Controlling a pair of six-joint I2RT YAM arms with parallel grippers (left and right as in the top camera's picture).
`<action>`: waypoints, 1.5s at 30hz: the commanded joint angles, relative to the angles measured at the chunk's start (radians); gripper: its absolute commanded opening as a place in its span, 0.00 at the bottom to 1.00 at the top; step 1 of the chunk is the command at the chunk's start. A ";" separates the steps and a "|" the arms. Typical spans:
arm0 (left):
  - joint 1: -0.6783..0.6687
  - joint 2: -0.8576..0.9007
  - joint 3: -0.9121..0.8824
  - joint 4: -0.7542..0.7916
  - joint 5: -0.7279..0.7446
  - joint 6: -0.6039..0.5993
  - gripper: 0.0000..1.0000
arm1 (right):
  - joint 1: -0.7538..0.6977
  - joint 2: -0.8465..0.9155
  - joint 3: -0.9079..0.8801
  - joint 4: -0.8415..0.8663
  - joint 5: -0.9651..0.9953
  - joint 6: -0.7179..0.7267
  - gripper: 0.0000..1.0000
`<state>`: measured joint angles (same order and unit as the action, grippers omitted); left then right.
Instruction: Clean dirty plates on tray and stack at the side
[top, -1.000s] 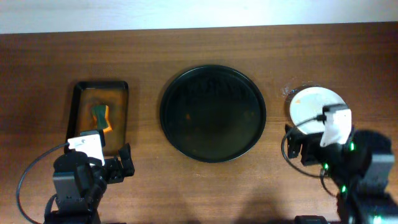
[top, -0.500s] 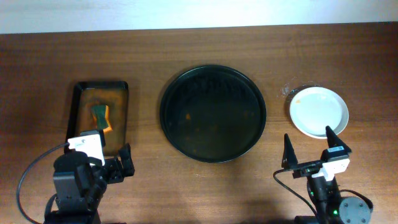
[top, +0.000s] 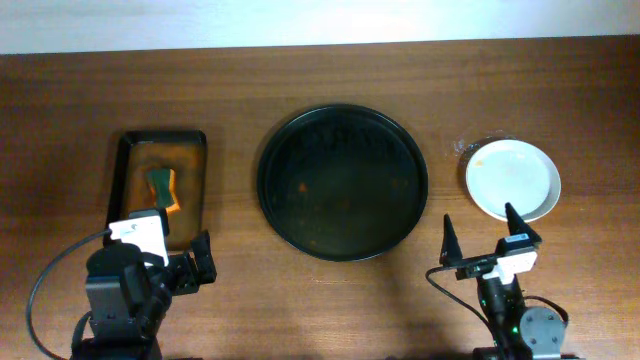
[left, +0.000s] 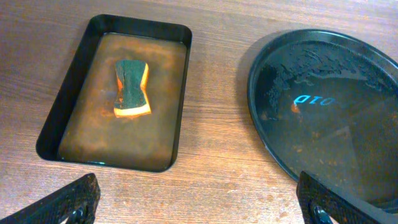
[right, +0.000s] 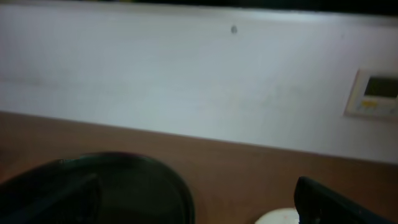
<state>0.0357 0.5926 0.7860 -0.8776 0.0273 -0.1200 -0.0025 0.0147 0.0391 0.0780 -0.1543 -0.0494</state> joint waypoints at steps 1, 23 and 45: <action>0.000 -0.003 -0.006 0.002 0.011 0.016 0.99 | 0.010 -0.011 -0.034 -0.057 0.017 0.000 0.99; 0.000 -0.003 -0.006 0.002 0.011 0.016 0.99 | 0.010 -0.011 -0.034 -0.145 0.029 0.001 0.99; -0.010 -0.431 -0.313 0.139 0.000 0.016 0.99 | 0.010 -0.011 -0.034 -0.145 0.029 0.001 0.99</action>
<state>0.0315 0.2634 0.5957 -0.8017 0.0189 -0.1169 -0.0017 0.0139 0.0113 -0.0608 -0.1349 -0.0498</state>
